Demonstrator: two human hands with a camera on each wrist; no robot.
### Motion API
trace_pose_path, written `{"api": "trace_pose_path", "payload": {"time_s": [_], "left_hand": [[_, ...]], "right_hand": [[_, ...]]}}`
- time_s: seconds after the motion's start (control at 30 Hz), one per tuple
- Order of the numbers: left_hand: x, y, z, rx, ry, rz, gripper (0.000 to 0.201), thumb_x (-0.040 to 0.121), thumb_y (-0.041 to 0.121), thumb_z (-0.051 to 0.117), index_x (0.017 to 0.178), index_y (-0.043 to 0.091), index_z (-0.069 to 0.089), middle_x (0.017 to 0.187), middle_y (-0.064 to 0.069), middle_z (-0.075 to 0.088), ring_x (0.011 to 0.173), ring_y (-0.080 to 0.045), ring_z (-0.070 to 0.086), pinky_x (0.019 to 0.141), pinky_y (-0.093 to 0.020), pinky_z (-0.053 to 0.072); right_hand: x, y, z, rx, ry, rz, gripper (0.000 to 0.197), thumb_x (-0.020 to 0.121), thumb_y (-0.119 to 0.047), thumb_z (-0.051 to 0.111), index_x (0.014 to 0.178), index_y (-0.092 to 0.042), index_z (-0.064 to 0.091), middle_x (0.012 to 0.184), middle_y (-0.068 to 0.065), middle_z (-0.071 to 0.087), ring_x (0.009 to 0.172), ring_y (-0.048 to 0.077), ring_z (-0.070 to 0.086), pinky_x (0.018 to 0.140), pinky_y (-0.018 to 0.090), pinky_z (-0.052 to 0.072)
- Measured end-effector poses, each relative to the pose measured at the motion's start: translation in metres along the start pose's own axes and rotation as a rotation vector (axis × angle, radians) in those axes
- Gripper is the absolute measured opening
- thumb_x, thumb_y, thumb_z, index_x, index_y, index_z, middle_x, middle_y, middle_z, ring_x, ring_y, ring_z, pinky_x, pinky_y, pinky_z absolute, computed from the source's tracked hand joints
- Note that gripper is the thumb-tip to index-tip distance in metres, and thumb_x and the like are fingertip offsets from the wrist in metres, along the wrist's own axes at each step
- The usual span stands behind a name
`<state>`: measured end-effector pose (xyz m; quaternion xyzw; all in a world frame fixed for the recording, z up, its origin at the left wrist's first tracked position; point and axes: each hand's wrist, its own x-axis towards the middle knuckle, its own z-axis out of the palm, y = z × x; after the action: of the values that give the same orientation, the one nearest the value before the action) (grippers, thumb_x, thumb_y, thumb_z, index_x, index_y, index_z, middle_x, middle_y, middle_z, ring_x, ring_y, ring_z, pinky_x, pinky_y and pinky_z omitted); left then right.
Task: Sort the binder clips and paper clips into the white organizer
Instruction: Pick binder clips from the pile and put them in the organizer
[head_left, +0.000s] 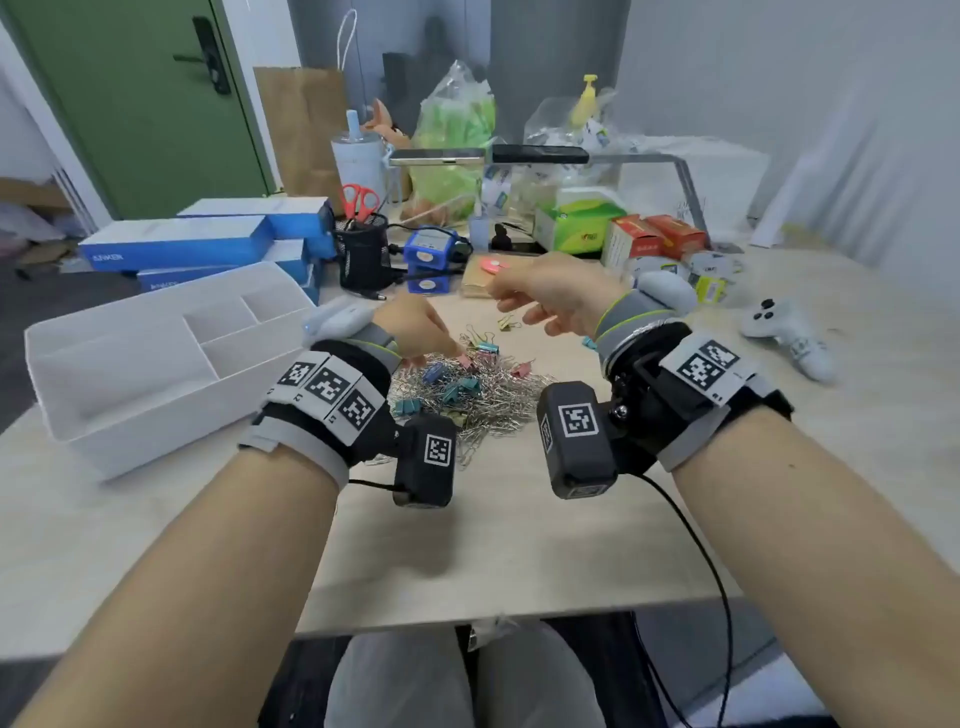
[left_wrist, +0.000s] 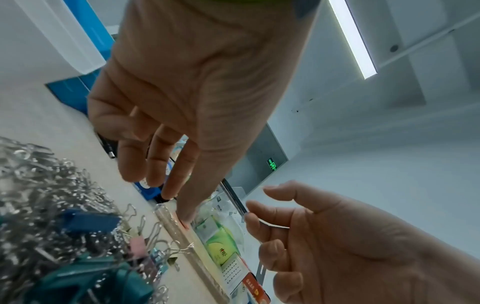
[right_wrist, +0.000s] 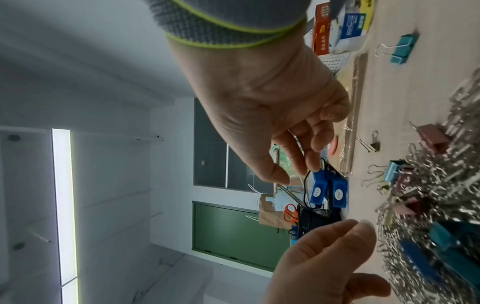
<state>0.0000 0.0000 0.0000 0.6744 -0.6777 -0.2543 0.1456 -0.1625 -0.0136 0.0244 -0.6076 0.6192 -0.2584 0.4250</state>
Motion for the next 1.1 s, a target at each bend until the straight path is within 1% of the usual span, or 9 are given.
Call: {"api": "trace_pose_path", "payload": {"time_s": [0.1,0.23,0.37,0.5,0.57,0.63,0.77,0.97,1.1], "left_hand": [[-0.004,-0.004,0.001,0.044,-0.007,-0.022,0.039,0.084,0.029,0.07,0.116,0.007,0.064,0.067,-0.003,0.057,0.053,-0.011,0.048,0.034,-0.014,0.036],[-0.005,-0.008,0.006,0.037,-0.021,-0.034,0.034,0.085,0.025,0.07,0.115,0.01,0.065,0.068,-0.003,0.056,0.035,-0.006,0.051,0.024,-0.006,0.027],[-0.002,-0.018,0.011,-0.03,-0.039,-0.043,0.027,0.082,0.021,0.072,0.108,0.011,0.068,0.067,-0.001,0.058,0.043,-0.004,0.053,0.027,-0.005,0.031],[0.001,-0.025,0.018,-0.061,-0.026,-0.036,0.016,0.08,0.018,0.074,0.093,0.016,0.066,0.062,0.0,0.058,0.05,-0.008,0.053,0.041,-0.018,0.034],[0.005,-0.027,0.02,-0.079,-0.025,-0.037,0.014,0.08,0.018,0.074,0.089,0.017,0.064,0.061,0.001,0.057,0.053,-0.009,0.051,0.04,-0.016,0.035],[0.007,-0.028,0.02,-0.1,-0.026,-0.033,0.011,0.081,0.018,0.073,0.088,0.017,0.065,0.059,0.001,0.055,0.051,-0.009,0.049,0.035,-0.011,0.036],[0.016,-0.032,0.021,-0.151,-0.017,-0.014,0.016,0.081,0.021,0.073,0.07,0.021,0.061,0.061,0.003,0.055,0.055,-0.008,0.048,0.046,-0.017,0.037],[0.024,-0.037,0.021,-0.305,0.057,0.043,0.009,0.084,0.02,0.07,0.077,0.018,0.064,0.064,0.005,0.058,0.055,-0.006,0.049,0.031,-0.005,0.032],[0.026,-0.036,0.026,-0.373,0.115,0.08,0.017,0.091,0.022,0.061,0.074,0.022,0.057,0.07,0.008,0.061,0.046,0.003,0.058,0.033,-0.008,0.035]], "right_hand": [[0.003,0.003,0.009,-0.019,0.008,0.017,0.01,0.082,-0.033,0.062,0.077,-0.025,0.058,0.076,-0.009,0.059,0.057,0.01,0.042,0.055,0.024,0.03],[0.002,0.009,0.025,-0.015,-0.016,0.011,0.017,0.08,-0.03,0.068,0.091,-0.018,0.066,0.075,-0.008,0.062,0.057,0.011,0.044,0.053,0.023,0.032],[0.0,0.013,0.036,-0.049,-0.051,0.015,0.024,0.08,-0.028,0.071,0.097,-0.013,0.066,0.081,-0.007,0.062,0.058,0.012,0.046,0.054,0.026,0.036],[-0.002,0.017,0.042,-0.085,-0.203,0.037,0.028,0.079,-0.028,0.072,0.1,-0.011,0.064,0.089,-0.002,0.06,0.06,0.012,0.046,0.051,0.024,0.033],[0.002,0.02,0.043,-0.081,-0.211,0.023,0.033,0.078,-0.025,0.075,0.104,-0.009,0.066,0.092,0.001,0.06,0.061,0.013,0.047,0.05,0.024,0.033],[0.003,0.022,0.044,-0.083,-0.19,0.01,0.03,0.076,-0.019,0.077,0.103,-0.01,0.067,0.088,0.003,0.059,0.061,0.014,0.046,0.047,0.023,0.033],[0.01,0.03,0.046,-0.1,-0.189,0.036,0.026,0.076,-0.011,0.076,0.101,-0.009,0.067,0.065,0.001,0.052,0.056,0.013,0.042,0.047,0.023,0.037],[0.016,0.041,0.051,-0.02,-0.204,0.038,0.016,0.084,0.0,0.065,0.099,-0.003,0.068,0.067,0.003,0.061,0.048,0.007,0.055,0.039,0.016,0.046],[0.014,0.041,0.05,0.151,-0.154,-0.004,0.009,0.085,0.005,0.061,0.088,-0.003,0.065,0.067,0.009,0.061,0.041,0.005,0.056,0.04,0.017,0.049]]}}
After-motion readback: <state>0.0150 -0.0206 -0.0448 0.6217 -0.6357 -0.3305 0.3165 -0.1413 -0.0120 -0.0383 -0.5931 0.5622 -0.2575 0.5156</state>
